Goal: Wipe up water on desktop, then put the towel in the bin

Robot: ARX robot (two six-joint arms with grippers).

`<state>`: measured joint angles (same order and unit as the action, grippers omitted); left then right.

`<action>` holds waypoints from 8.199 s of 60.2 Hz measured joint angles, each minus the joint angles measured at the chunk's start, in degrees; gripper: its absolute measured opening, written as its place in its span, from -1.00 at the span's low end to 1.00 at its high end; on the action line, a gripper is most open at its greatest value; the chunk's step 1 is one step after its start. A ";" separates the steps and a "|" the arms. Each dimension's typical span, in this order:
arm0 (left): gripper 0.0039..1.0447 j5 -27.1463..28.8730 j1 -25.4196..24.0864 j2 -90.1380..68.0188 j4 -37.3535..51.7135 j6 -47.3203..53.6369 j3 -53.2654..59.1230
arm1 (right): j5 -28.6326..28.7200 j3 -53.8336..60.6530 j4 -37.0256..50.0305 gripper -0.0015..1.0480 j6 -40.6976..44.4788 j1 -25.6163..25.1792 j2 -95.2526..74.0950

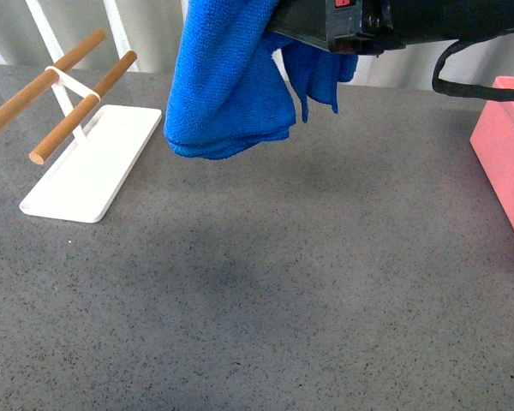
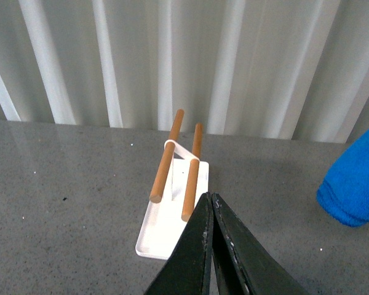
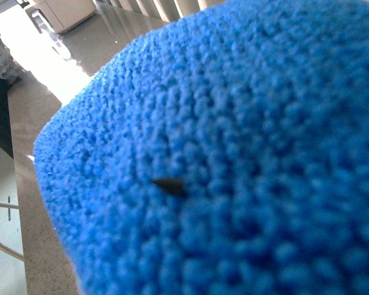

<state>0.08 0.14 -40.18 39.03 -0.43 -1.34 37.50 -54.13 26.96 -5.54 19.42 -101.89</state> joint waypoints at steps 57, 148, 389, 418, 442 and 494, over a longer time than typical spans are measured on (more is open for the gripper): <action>-0.93 -0.07 0.00 25.46 -24.09 0.02 0.07 | -2.51 0.33 -0.22 -0.89 1.27 -0.02 -0.02; 0.88 -0.07 0.00 39.95 -38.99 0.11 0.07 | -23.41 -10.16 -38.14 -0.89 30.73 -8.35 -16.83; 0.88 -0.07 0.00 39.98 -38.99 0.15 0.07 | -47.65 -30.86 -63.54 0.50 17.46 -29.18 -2.56; 0.88 -0.04 0.00 40.00 -38.99 0.15 0.07 | -33.68 -17.79 -38.29 0.61 11.87 -29.79 2.54; 0.88 -0.07 0.00 40.00 -38.99 0.15 0.07 | -31.39 27.36 24.72 -0.81 6.88 -25.29 23.23; 0.88 -0.07 0.00 40.00 -38.99 0.15 0.07 | -37.09 52.28 16.24 -0.93 6.56 -19.52 56.41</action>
<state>0.01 0.14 -0.19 0.03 -0.27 -1.28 0.40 -1.85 43.20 1.02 -0.10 -45.47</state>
